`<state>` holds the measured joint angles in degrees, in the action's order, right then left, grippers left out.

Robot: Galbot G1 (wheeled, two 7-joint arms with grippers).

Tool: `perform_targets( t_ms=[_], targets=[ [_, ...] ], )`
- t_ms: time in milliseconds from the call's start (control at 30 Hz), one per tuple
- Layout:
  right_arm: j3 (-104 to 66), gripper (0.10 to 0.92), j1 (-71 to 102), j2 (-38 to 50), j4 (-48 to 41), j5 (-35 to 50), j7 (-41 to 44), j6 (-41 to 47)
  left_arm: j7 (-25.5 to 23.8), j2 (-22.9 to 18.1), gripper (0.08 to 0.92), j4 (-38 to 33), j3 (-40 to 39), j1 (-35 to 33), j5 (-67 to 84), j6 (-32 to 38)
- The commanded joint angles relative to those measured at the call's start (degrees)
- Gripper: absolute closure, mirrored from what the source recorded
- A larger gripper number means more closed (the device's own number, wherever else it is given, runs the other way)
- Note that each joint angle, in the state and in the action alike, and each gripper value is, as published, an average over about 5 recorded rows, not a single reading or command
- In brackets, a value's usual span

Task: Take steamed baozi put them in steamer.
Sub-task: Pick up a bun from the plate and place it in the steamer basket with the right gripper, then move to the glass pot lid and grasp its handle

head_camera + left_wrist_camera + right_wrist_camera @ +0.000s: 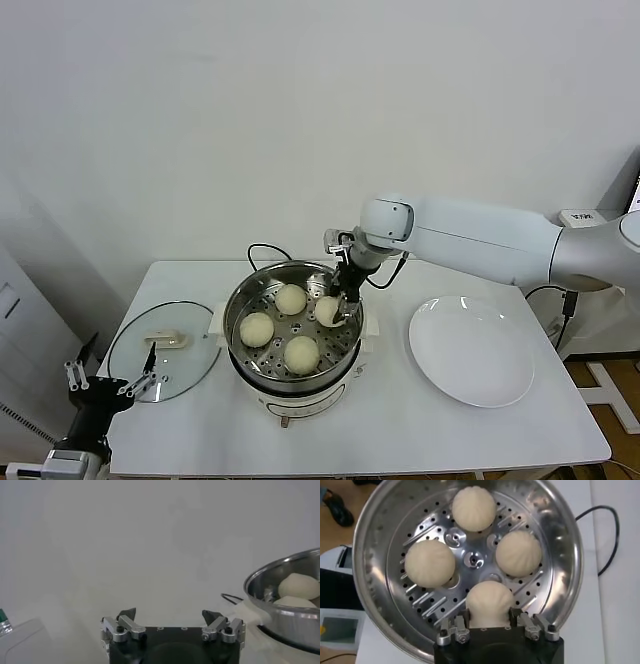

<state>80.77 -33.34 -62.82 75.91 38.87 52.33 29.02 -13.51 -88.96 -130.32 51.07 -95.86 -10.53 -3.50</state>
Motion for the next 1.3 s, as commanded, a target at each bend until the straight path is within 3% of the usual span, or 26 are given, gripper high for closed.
perform_targets(
  t_ms=[33, 267, 467, 533, 700, 833, 967, 1133, 1300],
  targets=[
    [0.33, 0.434, 0.85, -0.53, -0.03, 0.06, -1.38, 1.20, -0.04, 0.16, 0.177, 0.14, 0.05, -0.03, 0.08, -0.04],
    [-2.13, 0.249, -0.95, 0.12, -1.18, 2.57, -0.95, 0.96, -0.01, 0.50, 0.177, 0.27, 0.12, -0.04, 0.25, -0.04],
    [-10.67, 0.203, -1.83, 3.63, -3.75, 11.76, -4.08, -2.47, 0.12, 0.79, 0.177, 0.14, 0.07, 0.23, 0.43, -0.09],
    [-14.51, 0.203, -0.39, 5.35, -4.97, 17.20, -11.32, -6.65, 0.18, 1.01, 0.177, 0.19, 0.00, 0.39, 0.49, -0.12],
    [-27.74, 0.203, 11.16, 9.29, -6.84, 28.99, -41.93, -20.99, 0.50, 1.59, 0.177, 0.47, -0.48, 1.25, 0.45, -0.44],
    [-43.79, 0.203, 26.52, 11.71, -6.58, 24.93, -57.49, -28.75, 0.92, 1.84, 0.177, 0.72, -1.00, 1.51, 0.31, -0.54],
    [-57.01, 0.203, 42.11, 15.55, -2.40, 20.37, -64.96, -32.67, 1.34, 2.09, 0.177, 0.93, -1.29, 1.46, 0.17, -0.31],
    [-76.20, 0.203, 64.24, 19.01, 5.60, 16.32, -68.36, -33.38, 1.94, 3.03, 0.177, 0.63, -1.16, 1.77, 0.38, -0.58],
    [-92.35, 0.203, 87.31, 18.50, 15.67, 12.75, -65.78, -32.51, 2.29, 3.60, 0.177, 0.56, -1.20, 2.12, 0.32, -0.92]
  ],
)
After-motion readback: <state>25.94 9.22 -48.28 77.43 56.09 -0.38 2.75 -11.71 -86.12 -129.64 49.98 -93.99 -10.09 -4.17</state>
